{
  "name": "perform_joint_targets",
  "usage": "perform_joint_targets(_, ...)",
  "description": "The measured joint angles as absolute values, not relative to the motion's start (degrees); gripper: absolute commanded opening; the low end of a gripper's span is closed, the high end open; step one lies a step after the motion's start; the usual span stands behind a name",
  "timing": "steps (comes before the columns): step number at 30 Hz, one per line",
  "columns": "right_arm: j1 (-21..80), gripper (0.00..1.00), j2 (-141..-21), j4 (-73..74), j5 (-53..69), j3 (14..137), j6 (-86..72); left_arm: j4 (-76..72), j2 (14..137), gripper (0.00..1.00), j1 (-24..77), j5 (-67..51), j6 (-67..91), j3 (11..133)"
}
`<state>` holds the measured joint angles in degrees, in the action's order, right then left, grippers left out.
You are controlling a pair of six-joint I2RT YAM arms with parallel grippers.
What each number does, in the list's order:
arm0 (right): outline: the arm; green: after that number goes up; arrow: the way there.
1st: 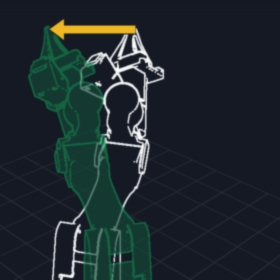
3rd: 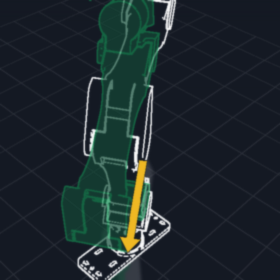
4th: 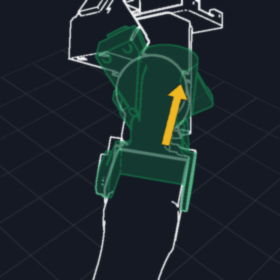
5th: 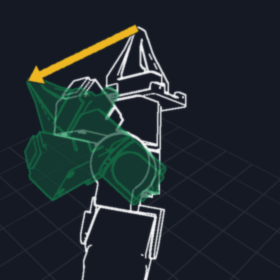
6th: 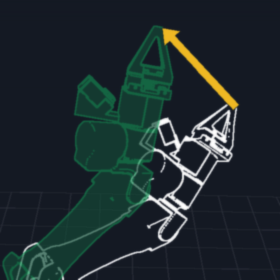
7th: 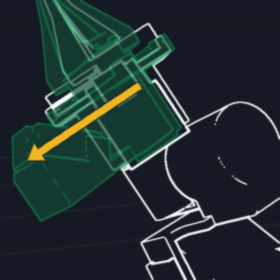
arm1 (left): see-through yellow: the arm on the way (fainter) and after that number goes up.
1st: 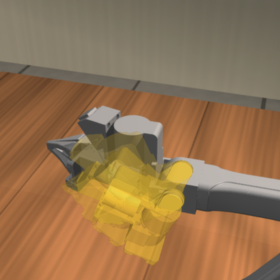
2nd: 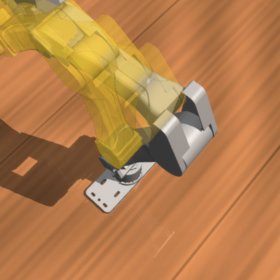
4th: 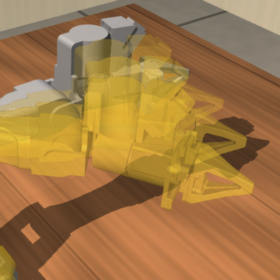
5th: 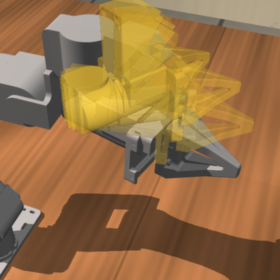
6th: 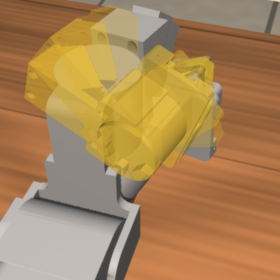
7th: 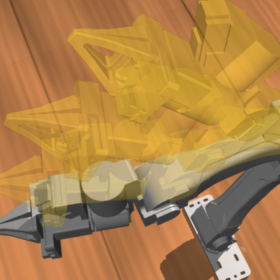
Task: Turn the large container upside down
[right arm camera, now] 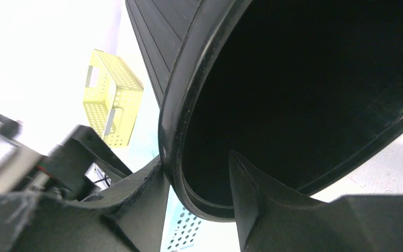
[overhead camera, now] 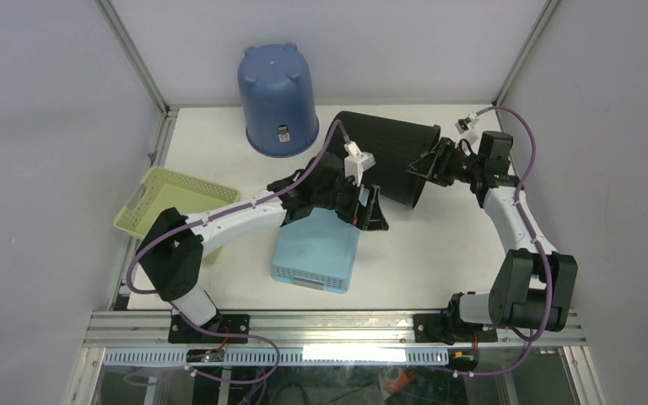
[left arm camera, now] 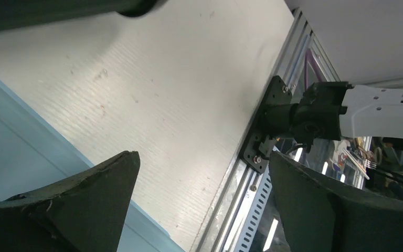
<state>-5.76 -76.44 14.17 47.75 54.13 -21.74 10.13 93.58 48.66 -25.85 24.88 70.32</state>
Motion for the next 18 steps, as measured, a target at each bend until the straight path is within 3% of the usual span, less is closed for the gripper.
perform_joint_targets(11,-5.7,0.38,-76.4,12.3,47.6,53.8,-23.5,-3.2,99.1,0.99,51.4,-19.9,30.7,61.5)
perform_joint_targets(18,-5.7,0.32,-76.2,12.3,48.2,53.8,-23.0,-3.3,95.3,0.99,49.6,-10.7,30.9,57.8)
